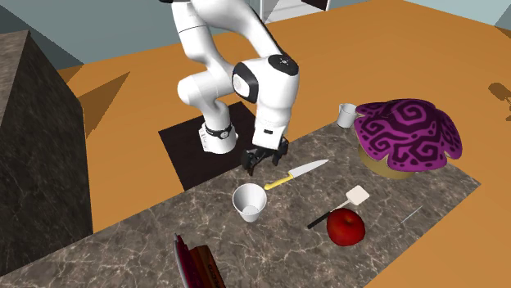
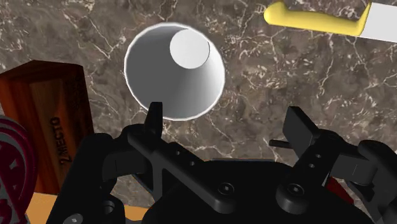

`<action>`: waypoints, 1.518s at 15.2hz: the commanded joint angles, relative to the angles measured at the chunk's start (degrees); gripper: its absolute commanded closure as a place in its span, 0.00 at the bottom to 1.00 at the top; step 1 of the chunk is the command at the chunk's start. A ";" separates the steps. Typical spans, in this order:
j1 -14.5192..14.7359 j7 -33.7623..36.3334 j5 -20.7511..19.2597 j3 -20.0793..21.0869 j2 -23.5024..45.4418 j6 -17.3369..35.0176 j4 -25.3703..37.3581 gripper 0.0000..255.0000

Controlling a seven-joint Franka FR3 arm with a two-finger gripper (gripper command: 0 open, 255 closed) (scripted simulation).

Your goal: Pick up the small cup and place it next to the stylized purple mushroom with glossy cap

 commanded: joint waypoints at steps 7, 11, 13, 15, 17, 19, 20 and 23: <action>-3.48 9.88 -8.80 4.03 17.23 14.72 -1.38 0.00; -4.21 11.13 -10.65 3.90 19.68 17.53 -1.87 0.00; -4.74 12.02 -11.98 3.82 21.31 19.33 -2.11 0.00; -5.44 13.34 -13.93 3.68 23.51 21.60 -2.30 0.00; -5.42 13.34 -13.94 3.66 23.51 21.60 -2.30 0.00; -5.41 13.34 -13.94 3.66 23.51 21.60 -2.30 0.00; -5.41 13.34 -13.94 3.66 23.51 21.60 -2.30 0.00; -5.41 13.33 -13.93 3.66 23.50 21.59 -2.30 0.00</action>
